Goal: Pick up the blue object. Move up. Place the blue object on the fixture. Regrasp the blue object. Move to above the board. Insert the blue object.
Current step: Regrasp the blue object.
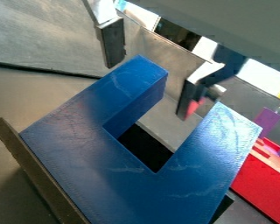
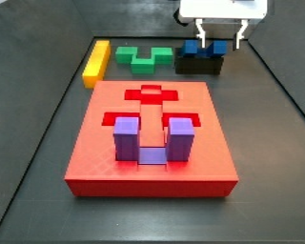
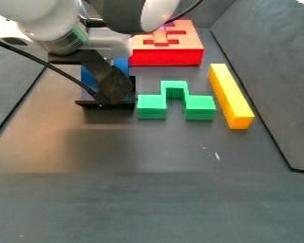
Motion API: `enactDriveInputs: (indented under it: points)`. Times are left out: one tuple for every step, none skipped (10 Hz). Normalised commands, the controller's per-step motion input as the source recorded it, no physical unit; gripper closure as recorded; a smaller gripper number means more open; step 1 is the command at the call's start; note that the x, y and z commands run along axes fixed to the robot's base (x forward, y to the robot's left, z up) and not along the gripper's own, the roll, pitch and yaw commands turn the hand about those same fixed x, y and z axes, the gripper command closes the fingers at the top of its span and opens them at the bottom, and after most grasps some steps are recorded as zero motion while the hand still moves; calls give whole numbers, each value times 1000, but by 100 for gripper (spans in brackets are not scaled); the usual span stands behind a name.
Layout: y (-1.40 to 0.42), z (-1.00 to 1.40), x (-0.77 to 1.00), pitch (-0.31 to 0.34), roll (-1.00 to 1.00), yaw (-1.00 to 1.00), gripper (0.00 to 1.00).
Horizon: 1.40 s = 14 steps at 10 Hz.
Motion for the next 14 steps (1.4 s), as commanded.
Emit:
enactDriveInputs:
  points:
    - [0,0,0,0,0,-6,0]
    - [71,0,363,-37,0,0,0]
    - [160,691,209,-289,-111,146,0]
    - [291,957,306,0,-543,211,0]
    - [200,1000,229,0,-394,163,0]
    - [0,717,-83,-237,291,0,0]
    - [-163,354,-157,-720,1000,-57,0]
    - [-314,306,-243,-474,1000,-229,0]
    - [-231,294,-189,-220,1000,-317,0]
    - [-217,226,-163,-229,1000,-306,0]
    - [-206,117,-143,-143,1000,-269,0]
    - [-331,31,-3,0,1000,-89,0]
    - [-503,-63,274,209,1000,0,0]
    - [-349,-251,357,251,937,146,0]
